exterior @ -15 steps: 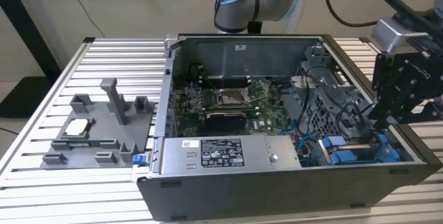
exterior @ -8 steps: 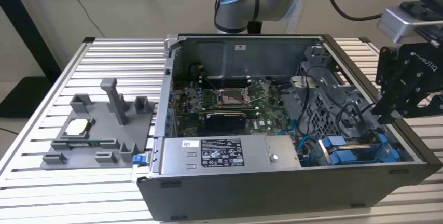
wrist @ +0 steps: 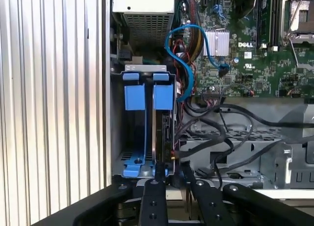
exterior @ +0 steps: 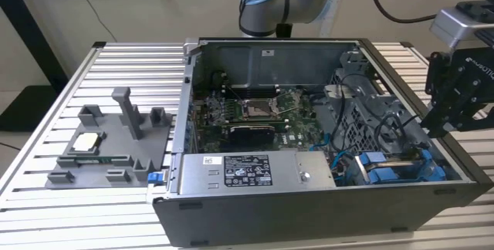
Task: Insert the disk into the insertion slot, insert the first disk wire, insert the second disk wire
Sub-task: 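Insert the second disk wire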
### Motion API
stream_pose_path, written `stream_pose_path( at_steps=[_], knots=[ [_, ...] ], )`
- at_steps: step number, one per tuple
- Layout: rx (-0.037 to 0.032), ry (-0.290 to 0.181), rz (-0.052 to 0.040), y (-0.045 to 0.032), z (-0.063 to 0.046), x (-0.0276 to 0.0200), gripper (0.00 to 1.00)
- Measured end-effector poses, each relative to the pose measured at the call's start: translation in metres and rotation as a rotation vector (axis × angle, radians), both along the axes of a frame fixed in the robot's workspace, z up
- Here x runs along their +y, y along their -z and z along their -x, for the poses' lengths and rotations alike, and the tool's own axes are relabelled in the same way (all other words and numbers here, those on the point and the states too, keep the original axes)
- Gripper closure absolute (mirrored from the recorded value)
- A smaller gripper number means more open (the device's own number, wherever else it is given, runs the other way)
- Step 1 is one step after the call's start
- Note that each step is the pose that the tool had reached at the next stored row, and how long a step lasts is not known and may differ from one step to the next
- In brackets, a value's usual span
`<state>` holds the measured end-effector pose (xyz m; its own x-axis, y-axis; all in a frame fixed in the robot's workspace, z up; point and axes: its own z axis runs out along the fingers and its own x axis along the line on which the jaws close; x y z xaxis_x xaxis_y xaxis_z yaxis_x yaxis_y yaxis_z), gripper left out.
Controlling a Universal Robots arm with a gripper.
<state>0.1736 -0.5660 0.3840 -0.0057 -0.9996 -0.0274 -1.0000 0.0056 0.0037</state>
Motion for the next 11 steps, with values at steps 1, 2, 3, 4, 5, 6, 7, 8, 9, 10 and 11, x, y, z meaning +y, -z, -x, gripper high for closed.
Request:
stream_pose_path(
  at_steps=[1,2,3,4,5,6,7,8,9,10,11],
  knots=[
    [0.0007,-0.003,-0.0005,0.0,-0.002,0.0,0.73],
    [0.0012,-0.005,-0.0015,0.0,-0.005,0.0,0.73],
    [0.0016,-0.007,-0.003,0.0,-0.007,0.0,0.73],
    [0.002,-0.009,-0.0055,0.0,-0.009,0.0,0.73],
    [0.0024,-0.011,-0.009,0.0,-0.012,0.0,0.73],
    [0.0027,-0.012,-0.0141,0.0,-0.014,0.0,0.73],
    [0.0035,-0.013,-0.0194,0.0001,-0.015,0.0,0.73],
    [0.0052,-0.014,-0.0223,0.0,-0.017,0.0,0.73],
    [0.0081,-0.014,-0.0232,-0.0001,-0.018,0.0001,0.73],
    [0.0131,-0.014,-0.0233,-0.0006,-0.019,0.0001,0.73],
    [0.0202,-0.014,-0.0233,-0.0015,-0.02,0.0002,0.73]
  ],
)
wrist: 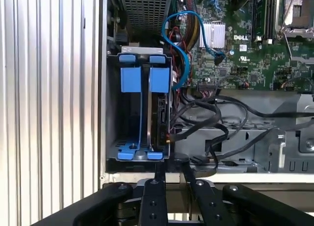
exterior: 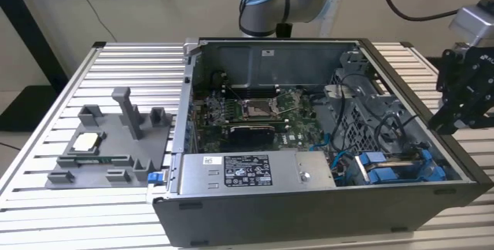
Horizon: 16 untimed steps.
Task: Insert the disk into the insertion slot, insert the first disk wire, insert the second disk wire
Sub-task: 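Insert the second disk wire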
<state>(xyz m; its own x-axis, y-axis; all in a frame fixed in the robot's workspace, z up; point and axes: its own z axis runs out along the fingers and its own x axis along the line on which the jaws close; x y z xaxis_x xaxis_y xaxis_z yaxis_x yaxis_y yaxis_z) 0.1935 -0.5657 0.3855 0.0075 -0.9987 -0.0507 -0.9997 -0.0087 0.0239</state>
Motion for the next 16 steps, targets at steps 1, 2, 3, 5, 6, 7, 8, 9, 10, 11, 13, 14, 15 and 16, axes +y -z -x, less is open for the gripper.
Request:
stream_pose_path(
  at_steps=[1,2,3,5,6,7,8,9,10,11,13,14,15,16],
  knots=[
    [0.0061,0.0,0.0001,-0.0009,-0.0008,0.0001,0.73],
    [0.0116,0.0,0.0001,-0.0017,-0.0015,0.0002,0.73],
    [0.0163,0.0,-0.0001,-0.0021,-0.0021,0.0002,0.73],
    [0.0194,0.0,-0.0022,-0.0021,-0.0034,0.0003,0.73],
    [0.0196,0.0,-0.0079,-0.0021,-0.004,0.0003,0.73],
    [0.0198,0.0,-0.02,-0.0021,-0.0046,0.0004,0.73],
    [0.0198,0.0,-0.0337,-0.002,-0.0049,0.0004,0.73],
    [0.0198,0.0,-0.0445,-0.0017,-0.0052,0.0004,0.73],
    [0.0199,-0.001,-0.053,-0.0013,-0.0059,0.0004,0.73],
    [0.0198,-0.001,-0.0575,-0.0006,-0.0064,0.0004,0.73],
    [0.0198,-0.001,-0.0662,0.0009,-0.0075,0.0004,0.73],
    [0.0198,-0.001,-0.0715,0.0016,-0.0081,0.0004,0.73],
    [0.0198,-0.001,-0.0771,0.0024,-0.0087,0.0004,0.73],
    [0.0199,-0.001,-0.0821,0.0029,-0.0095,0.0004,0.73]
  ],
)
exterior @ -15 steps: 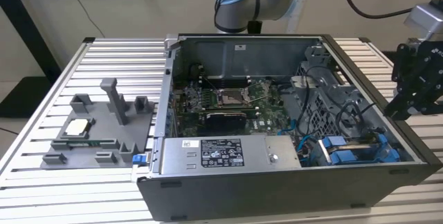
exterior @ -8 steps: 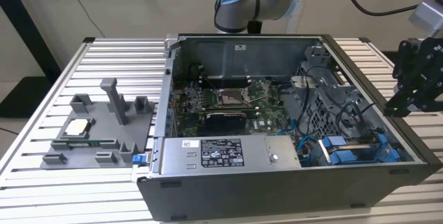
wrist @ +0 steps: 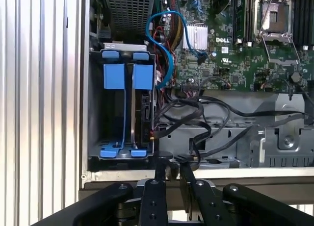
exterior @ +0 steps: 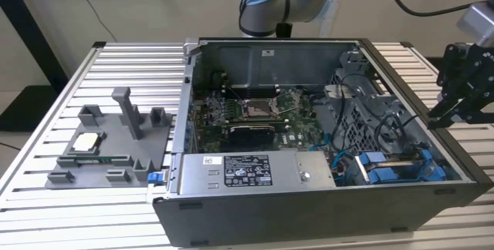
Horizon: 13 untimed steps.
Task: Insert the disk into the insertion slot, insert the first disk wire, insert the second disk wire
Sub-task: 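Insert the second disk wire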
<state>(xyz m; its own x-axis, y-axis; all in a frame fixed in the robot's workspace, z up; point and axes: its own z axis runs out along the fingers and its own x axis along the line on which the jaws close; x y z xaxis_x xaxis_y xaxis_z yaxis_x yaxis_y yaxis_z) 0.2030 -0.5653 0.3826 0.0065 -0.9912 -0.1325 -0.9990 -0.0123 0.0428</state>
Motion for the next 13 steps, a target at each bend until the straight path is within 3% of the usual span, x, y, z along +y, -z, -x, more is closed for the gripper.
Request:
stream_pose_path(
  at_steps=[1,11,13],
  knots=[
    [0.0001,0.0,-0.0033,0.0004,-0.0005,0.0,0.73],
    [0.0,0.0,-0.0038,0.0023,-0.0011,0.0,0.73],
    [-0.0001,0.0,-0.0073,0.0044,-0.0011,0.0,0.73]
  ],
)
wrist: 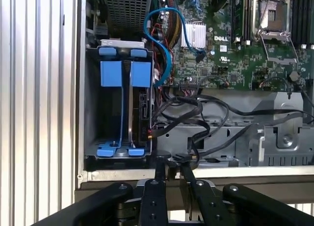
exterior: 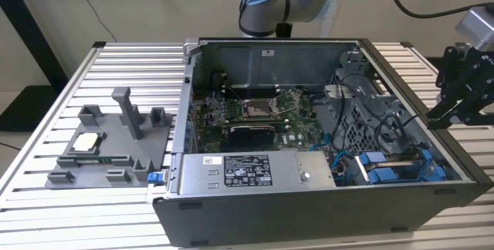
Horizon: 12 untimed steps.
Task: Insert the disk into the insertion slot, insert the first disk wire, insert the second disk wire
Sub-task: 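Insert the second disk wire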
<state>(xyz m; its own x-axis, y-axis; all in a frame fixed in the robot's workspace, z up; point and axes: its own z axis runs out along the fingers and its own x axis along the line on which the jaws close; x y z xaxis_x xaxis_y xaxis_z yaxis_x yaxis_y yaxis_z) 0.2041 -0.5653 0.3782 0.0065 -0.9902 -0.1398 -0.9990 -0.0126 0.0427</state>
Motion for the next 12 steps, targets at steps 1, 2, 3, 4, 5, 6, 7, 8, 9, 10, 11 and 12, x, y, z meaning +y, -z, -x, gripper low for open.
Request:
stream_pose_path(
  at_steps=[1,2,3,4,5,6,7,8,9,10,11,12],
  knots=[
    [0.0,0.0,-0.0045,0.001,0.0,0.0,0.73],
    [0.0001,0.0,-0.0075,0.0023,0.0,0.0,0.73],
    [0.0001,0.0,-0.0081,0.0033,-0.0001,0.0,0.73],
    [0.0,0.0,-0.0079,0.004,0.0,0.0,0.73],
    [0.0,0.0,-0.0085,0.0049,0.0,0.0,0.73],
    [-0.0001,0.0,-0.0134,0.0052,0.0,-0.0001,0.73],
    [-0.0001,0.001,-0.0295,0.0053,0.0,0.0,0.73],
    [0.0,0.001,-0.0474,0.0054,0.0,0.0,0.73],
    [0.0001,0.001,-0.0648,0.0054,0.0,0.0,0.73],
    [0.0001,0.001,-0.0757,0.0054,-0.0001,0.0,0.73],
    [0.0001,0.001,-0.0768,0.0054,-0.0001,0.0,0.73],
    [0.0001,0.001,-0.0772,0.0054,0.0,0.0,0.73]
  ],
)
